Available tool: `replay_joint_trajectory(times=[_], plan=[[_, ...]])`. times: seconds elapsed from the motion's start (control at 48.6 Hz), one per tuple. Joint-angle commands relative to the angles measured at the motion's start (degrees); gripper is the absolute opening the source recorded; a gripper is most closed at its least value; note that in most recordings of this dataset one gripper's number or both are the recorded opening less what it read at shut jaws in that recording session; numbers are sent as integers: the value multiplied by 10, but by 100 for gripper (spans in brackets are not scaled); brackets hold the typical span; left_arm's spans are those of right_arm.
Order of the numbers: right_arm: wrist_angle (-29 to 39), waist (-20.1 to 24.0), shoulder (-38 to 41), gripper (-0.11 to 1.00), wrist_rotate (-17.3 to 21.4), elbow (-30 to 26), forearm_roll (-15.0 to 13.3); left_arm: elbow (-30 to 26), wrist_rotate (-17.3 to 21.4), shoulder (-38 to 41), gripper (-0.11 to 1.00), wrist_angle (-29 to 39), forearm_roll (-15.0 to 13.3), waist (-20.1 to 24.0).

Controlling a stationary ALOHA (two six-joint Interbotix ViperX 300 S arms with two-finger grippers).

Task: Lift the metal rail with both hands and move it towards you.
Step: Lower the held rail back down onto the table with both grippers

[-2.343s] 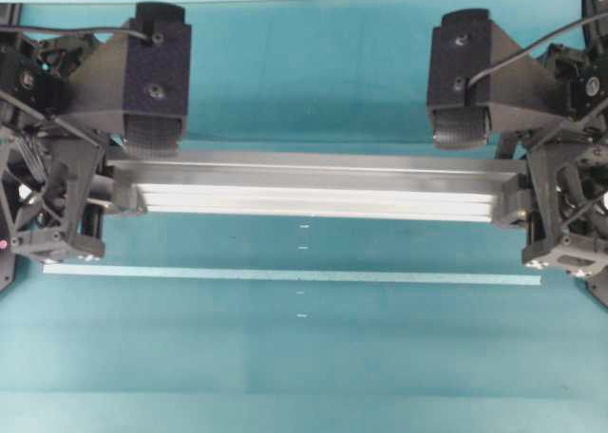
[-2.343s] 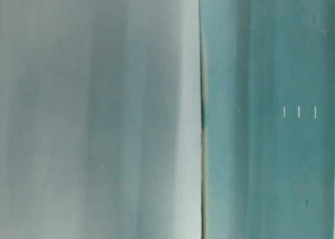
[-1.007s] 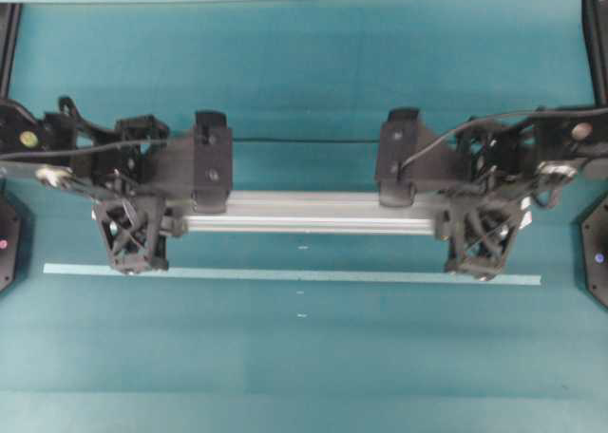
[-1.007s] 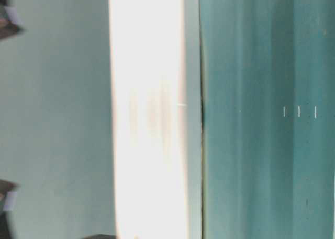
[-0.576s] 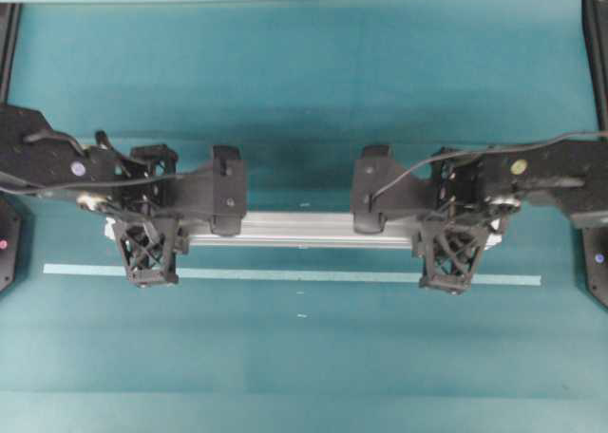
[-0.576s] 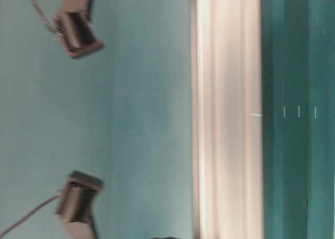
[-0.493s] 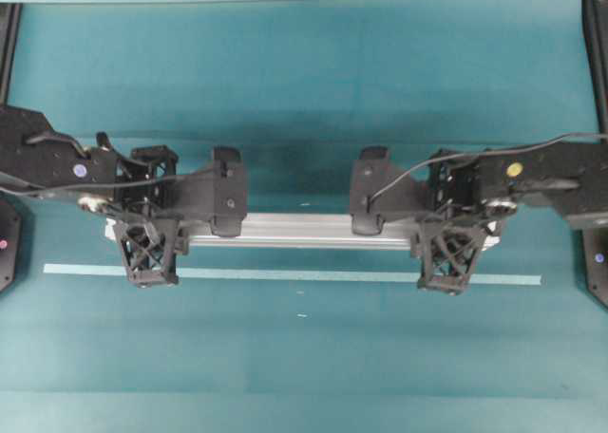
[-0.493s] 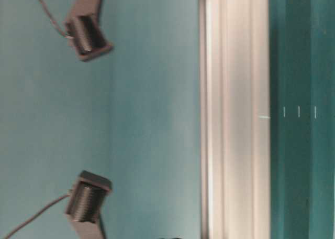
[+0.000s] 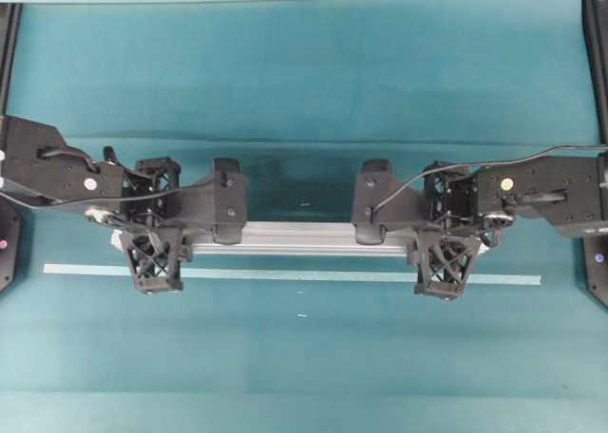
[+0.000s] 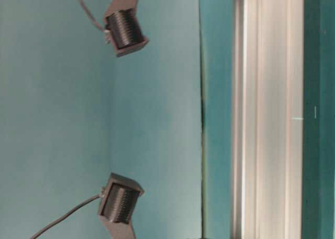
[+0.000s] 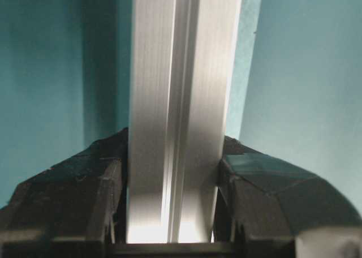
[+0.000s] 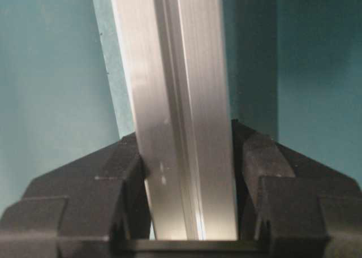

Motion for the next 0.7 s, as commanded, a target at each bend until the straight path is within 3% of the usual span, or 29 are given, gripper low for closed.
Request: replay_joint_trajectory(times=[0.0,0.678], plan=[[-10,6,7,37,6,4,12,-3,-55,1,28,-18,-4,5],[-41,13,28,37,6,8,18,0,-60,26,28,-40,-4,-18]])
